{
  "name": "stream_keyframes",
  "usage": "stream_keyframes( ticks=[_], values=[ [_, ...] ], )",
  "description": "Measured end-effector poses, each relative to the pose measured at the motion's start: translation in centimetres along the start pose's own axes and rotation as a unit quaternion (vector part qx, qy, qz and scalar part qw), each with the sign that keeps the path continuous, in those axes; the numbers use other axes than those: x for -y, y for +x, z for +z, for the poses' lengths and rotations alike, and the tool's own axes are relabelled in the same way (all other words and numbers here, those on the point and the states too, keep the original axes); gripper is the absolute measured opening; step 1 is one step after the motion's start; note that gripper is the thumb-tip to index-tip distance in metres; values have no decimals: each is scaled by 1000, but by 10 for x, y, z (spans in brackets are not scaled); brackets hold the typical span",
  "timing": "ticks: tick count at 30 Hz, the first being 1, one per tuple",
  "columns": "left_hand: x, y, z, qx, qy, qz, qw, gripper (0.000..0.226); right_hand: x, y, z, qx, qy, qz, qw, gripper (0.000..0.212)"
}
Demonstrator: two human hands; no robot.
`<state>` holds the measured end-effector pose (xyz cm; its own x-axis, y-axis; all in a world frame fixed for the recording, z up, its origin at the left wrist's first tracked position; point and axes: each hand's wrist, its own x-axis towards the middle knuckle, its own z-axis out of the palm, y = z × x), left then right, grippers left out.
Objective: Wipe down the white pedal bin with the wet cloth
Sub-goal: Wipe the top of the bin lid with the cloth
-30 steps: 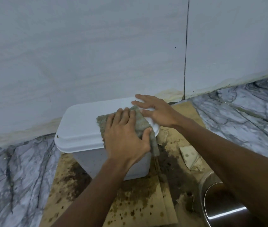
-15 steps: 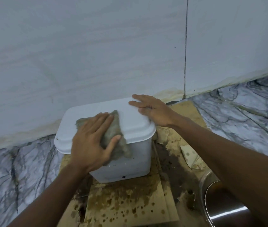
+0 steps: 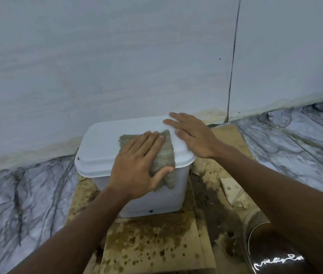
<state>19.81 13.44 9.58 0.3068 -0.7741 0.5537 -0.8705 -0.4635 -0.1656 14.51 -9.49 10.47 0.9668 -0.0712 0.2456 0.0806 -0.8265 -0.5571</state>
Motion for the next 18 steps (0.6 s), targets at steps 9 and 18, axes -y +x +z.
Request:
stream_keyframes(
  ticks=[9,18],
  values=[
    [-27,9,9,9,18,-77,997,80,-1,2,0,5,-7,9,1000,51],
    [17,-8,-6,47,21,-14,999,79,1,3,0,5,-1,4,1000,53]
  ],
)
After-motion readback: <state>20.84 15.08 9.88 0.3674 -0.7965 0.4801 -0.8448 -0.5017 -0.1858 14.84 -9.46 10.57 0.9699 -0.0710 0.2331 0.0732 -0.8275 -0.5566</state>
